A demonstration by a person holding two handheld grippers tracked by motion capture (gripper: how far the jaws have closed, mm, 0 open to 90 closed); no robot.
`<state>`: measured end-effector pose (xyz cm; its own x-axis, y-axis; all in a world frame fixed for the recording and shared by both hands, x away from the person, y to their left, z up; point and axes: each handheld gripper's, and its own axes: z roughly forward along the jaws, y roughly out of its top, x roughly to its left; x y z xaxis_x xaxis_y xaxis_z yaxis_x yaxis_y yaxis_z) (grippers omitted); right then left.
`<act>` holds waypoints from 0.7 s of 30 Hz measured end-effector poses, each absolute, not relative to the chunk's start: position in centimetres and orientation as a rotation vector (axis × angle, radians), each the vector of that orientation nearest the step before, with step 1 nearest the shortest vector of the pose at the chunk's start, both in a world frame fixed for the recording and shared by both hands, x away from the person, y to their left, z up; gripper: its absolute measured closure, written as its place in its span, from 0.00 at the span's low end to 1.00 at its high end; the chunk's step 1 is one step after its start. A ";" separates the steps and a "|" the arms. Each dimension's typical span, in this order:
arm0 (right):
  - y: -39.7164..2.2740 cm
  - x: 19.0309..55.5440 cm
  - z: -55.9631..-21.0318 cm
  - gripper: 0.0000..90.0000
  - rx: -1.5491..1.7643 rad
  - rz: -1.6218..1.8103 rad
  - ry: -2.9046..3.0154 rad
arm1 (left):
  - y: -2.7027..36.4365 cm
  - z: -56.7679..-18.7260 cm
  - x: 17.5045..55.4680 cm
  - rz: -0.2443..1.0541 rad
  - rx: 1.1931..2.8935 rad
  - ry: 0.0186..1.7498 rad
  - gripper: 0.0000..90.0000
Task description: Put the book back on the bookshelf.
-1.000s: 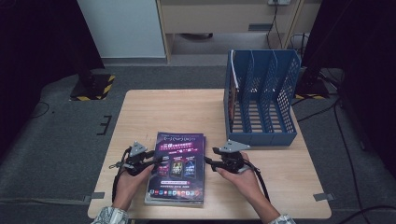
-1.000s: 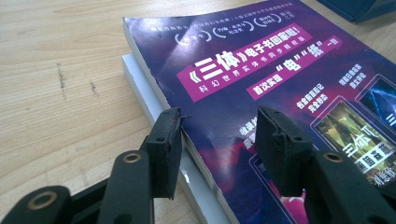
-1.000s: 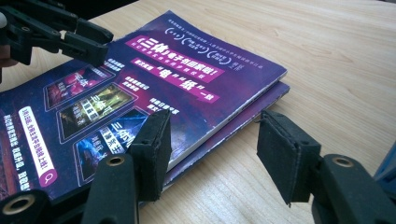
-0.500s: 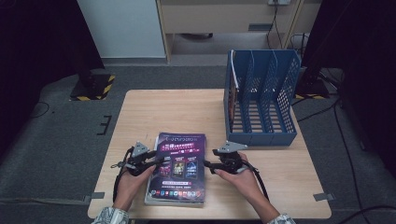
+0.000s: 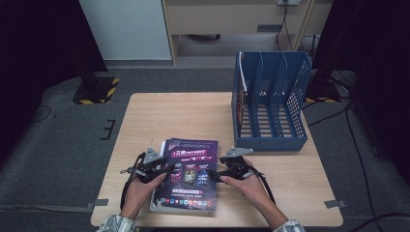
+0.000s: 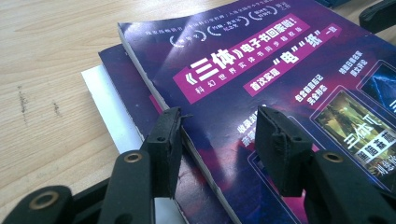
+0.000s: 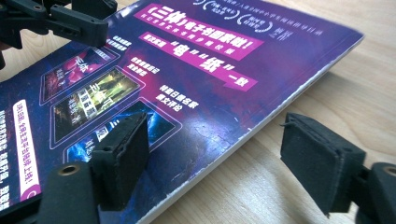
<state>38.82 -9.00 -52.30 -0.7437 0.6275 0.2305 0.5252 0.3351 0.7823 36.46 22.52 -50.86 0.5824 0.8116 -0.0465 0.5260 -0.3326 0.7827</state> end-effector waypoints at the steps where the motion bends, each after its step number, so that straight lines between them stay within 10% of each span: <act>1: -8.9 38.9 -52.4 0.25 1.082 1.389 2.478 | 22.5 -50.9 36.5 0.459 2.019 1.063 0.57; 21: -8.0 39.4 -52.6 0.22 1.124 1.448 2.481 | 22.6 -51.0 36.4 0.453 2.001 1.075 0.56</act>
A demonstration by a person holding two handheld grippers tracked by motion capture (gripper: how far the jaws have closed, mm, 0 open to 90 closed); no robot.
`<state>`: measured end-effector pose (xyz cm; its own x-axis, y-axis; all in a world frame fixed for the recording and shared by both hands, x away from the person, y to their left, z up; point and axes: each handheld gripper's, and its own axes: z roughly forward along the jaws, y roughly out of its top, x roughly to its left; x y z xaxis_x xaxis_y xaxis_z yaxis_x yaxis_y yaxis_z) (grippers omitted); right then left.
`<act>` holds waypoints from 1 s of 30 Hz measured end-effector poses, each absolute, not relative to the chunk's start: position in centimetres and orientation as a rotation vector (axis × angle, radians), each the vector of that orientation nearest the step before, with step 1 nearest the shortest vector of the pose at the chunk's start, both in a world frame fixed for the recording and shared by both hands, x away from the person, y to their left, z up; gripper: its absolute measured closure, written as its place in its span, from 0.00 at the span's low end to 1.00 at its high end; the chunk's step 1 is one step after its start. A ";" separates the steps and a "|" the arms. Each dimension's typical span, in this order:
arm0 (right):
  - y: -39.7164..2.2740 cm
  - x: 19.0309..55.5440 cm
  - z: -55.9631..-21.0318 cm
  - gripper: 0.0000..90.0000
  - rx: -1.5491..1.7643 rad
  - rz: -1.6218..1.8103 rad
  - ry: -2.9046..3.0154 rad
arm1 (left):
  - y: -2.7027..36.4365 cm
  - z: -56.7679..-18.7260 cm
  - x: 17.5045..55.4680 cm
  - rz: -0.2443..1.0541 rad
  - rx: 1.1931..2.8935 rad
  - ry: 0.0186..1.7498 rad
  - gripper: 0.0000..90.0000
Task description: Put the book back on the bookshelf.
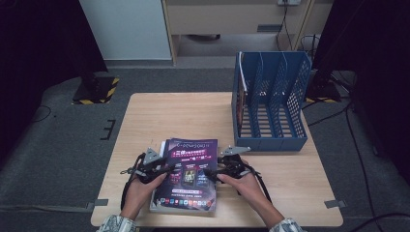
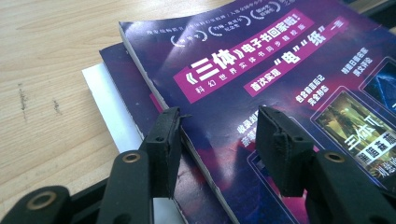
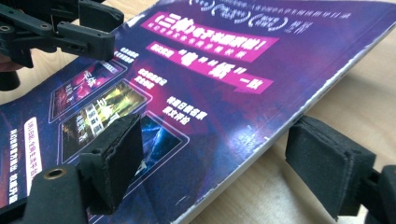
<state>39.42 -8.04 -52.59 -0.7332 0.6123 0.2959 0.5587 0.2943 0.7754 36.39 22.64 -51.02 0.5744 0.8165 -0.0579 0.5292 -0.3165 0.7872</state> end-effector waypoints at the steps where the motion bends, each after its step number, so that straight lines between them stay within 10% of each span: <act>1: -7.9 39.4 -51.8 0.21 1.098 1.453 2.464 | 22.7 -51.1 36.3 0.449 1.995 1.081 0.56; 30: -2.4 42.6 -47.1 0.21 1.045 1.379 2.489 | 23.1 -51.1 36.2 0.450 1.993 1.087 0.55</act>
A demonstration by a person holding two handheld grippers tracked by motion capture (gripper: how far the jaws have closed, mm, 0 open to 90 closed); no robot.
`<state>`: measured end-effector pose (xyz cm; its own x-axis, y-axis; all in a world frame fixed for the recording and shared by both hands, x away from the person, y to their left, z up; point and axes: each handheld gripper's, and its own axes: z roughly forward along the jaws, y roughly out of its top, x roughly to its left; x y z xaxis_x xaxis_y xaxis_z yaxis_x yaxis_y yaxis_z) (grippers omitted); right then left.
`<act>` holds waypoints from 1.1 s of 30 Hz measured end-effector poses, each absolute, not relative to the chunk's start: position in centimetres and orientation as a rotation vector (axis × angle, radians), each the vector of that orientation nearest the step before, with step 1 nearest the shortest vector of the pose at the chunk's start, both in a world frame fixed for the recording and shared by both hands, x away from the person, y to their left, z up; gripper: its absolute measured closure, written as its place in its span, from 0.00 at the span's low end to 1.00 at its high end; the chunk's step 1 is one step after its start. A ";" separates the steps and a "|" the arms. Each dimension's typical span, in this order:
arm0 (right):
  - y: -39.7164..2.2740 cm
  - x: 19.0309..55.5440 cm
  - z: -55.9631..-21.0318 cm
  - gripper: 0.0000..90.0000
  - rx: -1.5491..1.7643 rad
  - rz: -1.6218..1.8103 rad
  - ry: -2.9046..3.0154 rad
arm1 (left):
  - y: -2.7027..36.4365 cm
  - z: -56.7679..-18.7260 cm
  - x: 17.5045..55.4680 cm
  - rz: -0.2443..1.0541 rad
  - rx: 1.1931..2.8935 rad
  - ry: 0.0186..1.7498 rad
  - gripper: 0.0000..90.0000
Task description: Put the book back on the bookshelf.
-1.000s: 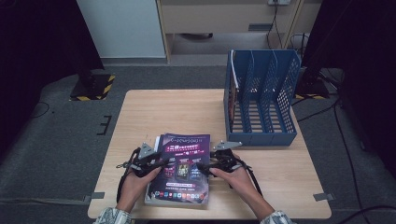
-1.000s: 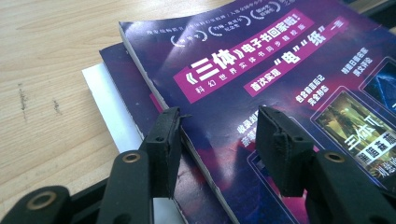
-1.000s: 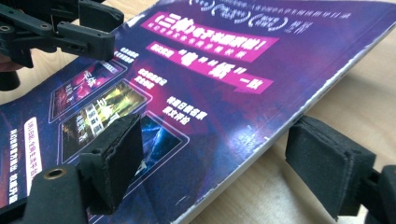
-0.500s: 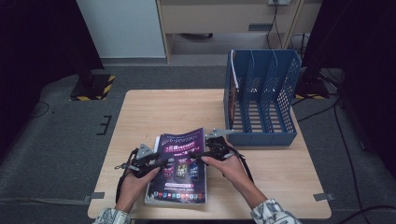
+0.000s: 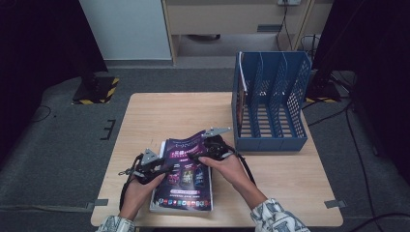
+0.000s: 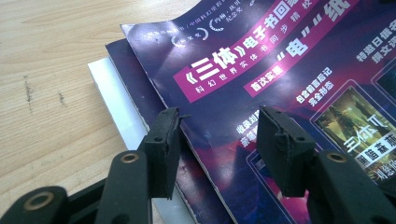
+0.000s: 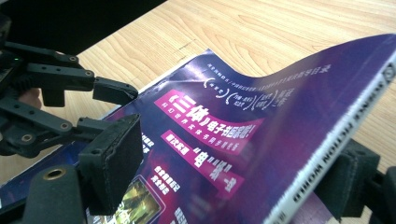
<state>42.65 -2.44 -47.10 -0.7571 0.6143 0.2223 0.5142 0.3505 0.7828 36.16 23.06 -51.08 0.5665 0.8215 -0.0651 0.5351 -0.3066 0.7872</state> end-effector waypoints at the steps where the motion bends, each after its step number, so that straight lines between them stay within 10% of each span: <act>1: -2.3 42.7 -47.1 0.21 1.042 1.372 2.490 | 23.1 -51.1 36.2 0.450 1.993 1.087 0.55; 15: -0.5 43.1 -48.0 0.27 1.068 1.330 2.505 | 23.1 -51.1 36.2 0.449 1.992 1.087 0.55; 27: -0.9 43.6 -47.7 0.79 1.212 1.348 2.390 | 23.2 -51.1 36.3 0.398 1.986 1.093 0.44; 33: -1.1 43.5 -45.9 0.87 1.096 1.413 2.369 | 23.3 -50.9 36.4 0.391 1.954 1.093 0.36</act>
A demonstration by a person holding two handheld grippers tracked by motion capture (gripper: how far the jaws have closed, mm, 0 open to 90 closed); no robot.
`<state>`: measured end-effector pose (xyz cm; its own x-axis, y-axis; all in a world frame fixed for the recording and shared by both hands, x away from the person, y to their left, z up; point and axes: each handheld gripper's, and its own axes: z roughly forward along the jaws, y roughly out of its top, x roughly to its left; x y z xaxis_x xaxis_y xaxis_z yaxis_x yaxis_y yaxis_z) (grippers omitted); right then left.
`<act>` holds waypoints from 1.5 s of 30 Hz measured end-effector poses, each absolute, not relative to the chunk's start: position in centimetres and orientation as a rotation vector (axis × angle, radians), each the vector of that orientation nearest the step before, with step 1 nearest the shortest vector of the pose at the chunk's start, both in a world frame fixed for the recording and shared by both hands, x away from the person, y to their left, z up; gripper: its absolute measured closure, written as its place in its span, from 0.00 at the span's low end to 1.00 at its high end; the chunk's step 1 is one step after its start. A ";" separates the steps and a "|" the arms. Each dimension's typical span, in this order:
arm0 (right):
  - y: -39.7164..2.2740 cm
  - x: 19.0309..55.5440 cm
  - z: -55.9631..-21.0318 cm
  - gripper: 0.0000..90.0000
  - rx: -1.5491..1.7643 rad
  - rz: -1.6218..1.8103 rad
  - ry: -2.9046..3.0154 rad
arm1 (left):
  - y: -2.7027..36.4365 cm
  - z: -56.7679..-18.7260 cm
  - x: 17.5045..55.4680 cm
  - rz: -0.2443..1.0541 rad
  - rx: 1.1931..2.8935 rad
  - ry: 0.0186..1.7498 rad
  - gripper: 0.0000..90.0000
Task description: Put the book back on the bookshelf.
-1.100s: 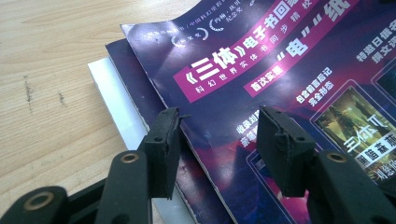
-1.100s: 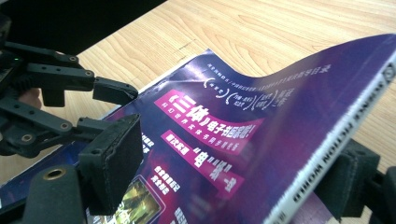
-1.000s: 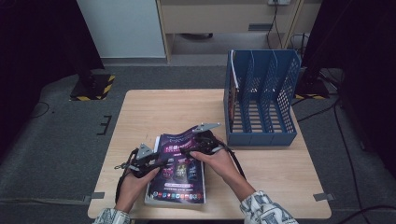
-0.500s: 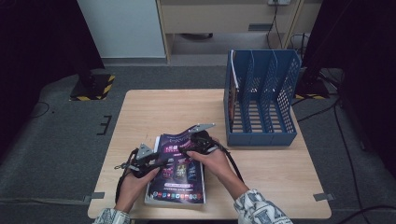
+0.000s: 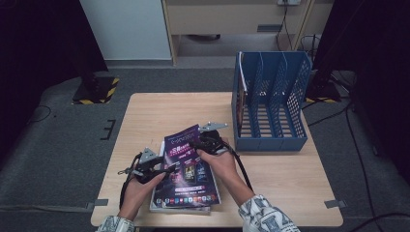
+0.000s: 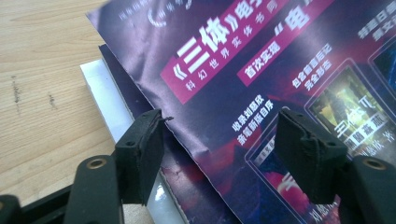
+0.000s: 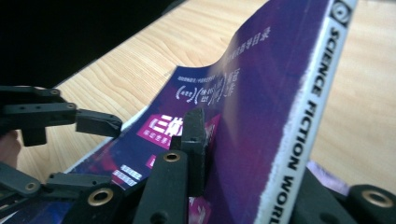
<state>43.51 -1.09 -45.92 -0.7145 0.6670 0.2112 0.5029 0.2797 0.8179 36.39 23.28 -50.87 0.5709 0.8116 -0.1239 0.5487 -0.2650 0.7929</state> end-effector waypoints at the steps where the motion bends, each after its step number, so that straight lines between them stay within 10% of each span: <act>1: -1.1 43.5 -45.7 0.87 1.083 1.421 2.365 | 23.4 -50.8 36.4 0.391 1.941 1.097 0.35; 28: -2.2 42.2 -40.6 0.91 0.807 1.681 2.174 | 22.9 -51.0 36.5 0.244 1.925 1.018 0.36; 45: -2.5 42.0 -39.9 0.92 0.754 1.776 2.143 | 24.4 -50.6 37.0 0.122 1.865 1.037 0.76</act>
<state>41.96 -2.49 -39.86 -0.8325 0.5392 0.1269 0.2249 0.1197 0.9670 36.96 24.40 -50.58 0.6331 0.6988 -0.3329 0.6024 -0.1747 0.7788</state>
